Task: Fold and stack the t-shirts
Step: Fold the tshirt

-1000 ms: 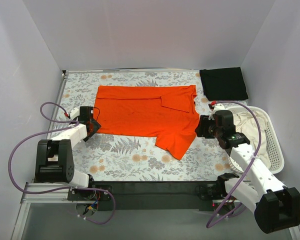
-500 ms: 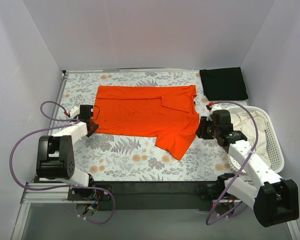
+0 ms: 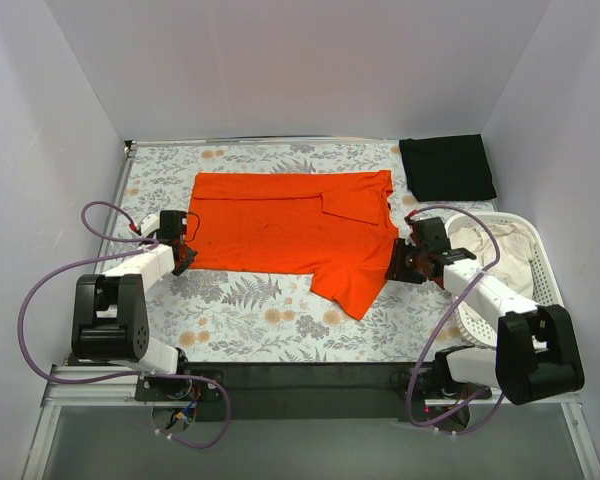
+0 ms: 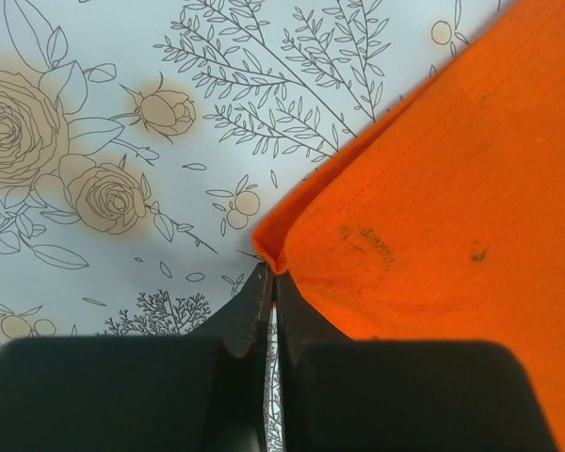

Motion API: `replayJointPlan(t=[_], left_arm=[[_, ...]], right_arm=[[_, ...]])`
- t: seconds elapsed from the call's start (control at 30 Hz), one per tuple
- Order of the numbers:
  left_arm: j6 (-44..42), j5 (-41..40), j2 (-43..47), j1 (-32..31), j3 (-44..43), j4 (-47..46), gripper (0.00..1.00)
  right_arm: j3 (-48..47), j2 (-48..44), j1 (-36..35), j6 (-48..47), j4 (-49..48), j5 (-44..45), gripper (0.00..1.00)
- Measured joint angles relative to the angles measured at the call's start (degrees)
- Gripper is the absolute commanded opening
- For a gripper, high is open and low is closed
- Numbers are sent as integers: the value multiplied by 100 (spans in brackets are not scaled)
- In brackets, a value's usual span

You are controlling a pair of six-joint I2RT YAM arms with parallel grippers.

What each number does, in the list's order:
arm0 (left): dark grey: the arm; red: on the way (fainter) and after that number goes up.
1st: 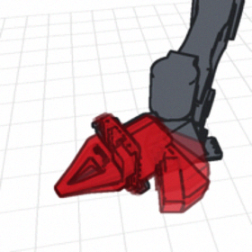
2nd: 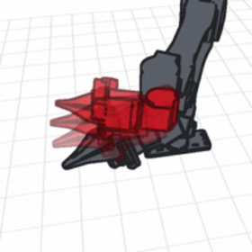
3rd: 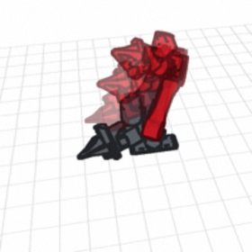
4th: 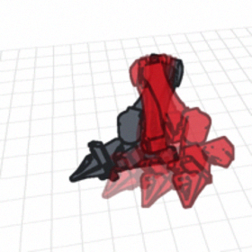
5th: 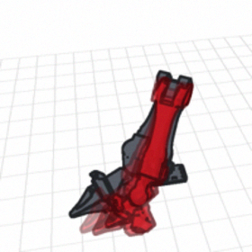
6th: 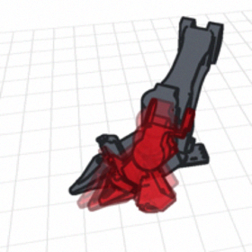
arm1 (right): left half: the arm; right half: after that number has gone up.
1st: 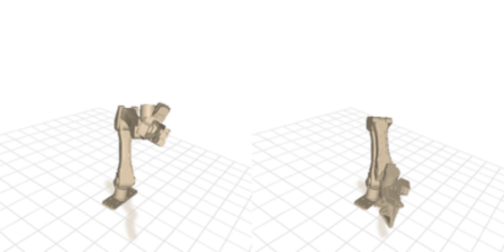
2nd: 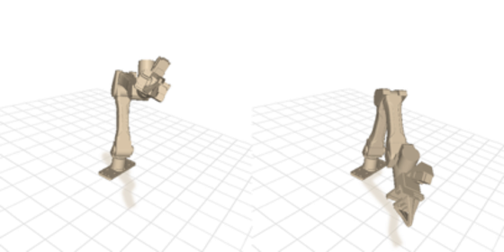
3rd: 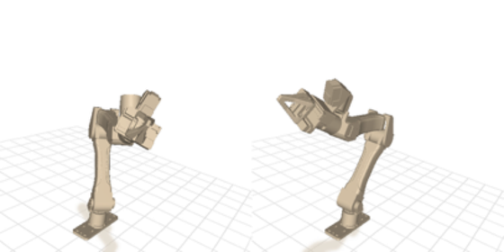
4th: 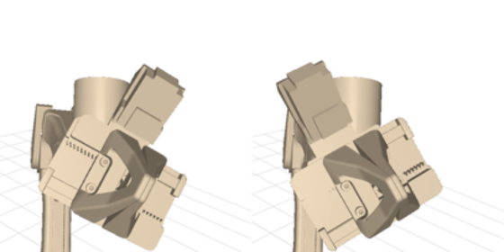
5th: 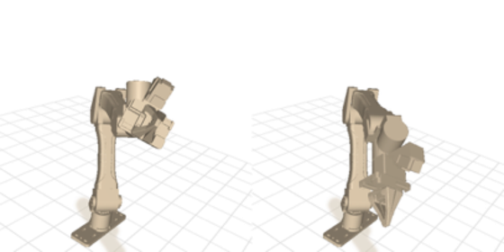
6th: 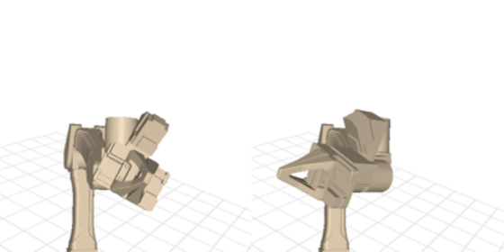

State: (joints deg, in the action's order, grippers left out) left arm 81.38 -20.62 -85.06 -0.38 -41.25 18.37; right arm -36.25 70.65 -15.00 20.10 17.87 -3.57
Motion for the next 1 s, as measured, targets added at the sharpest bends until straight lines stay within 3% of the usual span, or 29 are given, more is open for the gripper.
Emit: replayJointPlan(t=[0.73,0.83,1.0], left_arm=[[-74,4,101,0,0,94,0],[-79,4,101,0,2,105,0],[-81,-7,101,0,2,153,0]], right_arm=[[-267,1047,374,656,-649,-125,36],[-258,1158,404,697,-730,-164,32],[-168,1156,439,699,-927,-223,10]])
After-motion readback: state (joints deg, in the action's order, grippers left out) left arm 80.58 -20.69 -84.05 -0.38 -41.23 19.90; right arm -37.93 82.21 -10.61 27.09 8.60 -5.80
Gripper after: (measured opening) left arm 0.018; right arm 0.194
